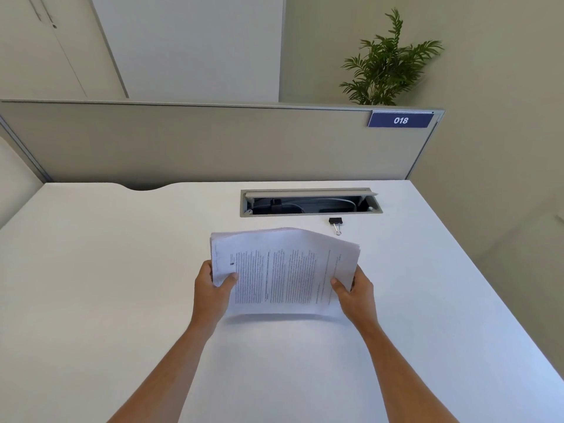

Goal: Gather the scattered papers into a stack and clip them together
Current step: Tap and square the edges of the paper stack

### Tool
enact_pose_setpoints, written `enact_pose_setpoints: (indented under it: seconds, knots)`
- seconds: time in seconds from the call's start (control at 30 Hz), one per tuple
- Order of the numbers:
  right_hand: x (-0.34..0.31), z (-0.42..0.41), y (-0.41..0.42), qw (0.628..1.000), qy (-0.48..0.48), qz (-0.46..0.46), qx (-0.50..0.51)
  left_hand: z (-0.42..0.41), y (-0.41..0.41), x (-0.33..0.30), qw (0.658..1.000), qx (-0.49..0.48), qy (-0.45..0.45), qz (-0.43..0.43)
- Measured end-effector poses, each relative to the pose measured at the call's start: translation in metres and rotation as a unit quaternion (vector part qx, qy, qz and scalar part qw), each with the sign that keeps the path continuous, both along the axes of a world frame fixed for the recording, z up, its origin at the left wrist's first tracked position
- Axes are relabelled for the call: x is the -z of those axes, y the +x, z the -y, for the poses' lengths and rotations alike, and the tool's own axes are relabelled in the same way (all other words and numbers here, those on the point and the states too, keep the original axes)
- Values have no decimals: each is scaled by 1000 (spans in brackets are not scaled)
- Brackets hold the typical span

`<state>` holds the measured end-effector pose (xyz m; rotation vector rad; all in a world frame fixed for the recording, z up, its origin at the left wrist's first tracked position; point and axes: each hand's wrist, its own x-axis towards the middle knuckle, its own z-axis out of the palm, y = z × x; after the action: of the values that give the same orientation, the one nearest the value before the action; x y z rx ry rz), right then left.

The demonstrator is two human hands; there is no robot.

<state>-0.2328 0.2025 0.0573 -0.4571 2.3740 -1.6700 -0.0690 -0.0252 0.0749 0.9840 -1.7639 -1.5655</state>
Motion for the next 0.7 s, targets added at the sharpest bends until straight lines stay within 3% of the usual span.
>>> enact_pose_setpoints:
  seconds: [0.23,0.5,0.6,0.7]
  knots:
    - [-15,-7,-11,993,-95,68,15,11,-14,-23,993,-58,64,-77]
    - [-10,-13,-1,968,-160,182,69,4,-12,-9,983,-103,150,-35]
    - [-8,-9,6,946,-198,229,111,-11,-9,6,966,-94,242,-16]
    - [-4,1,17,926,-226,267,139,-31,-7,12,924,-1,373,-85]
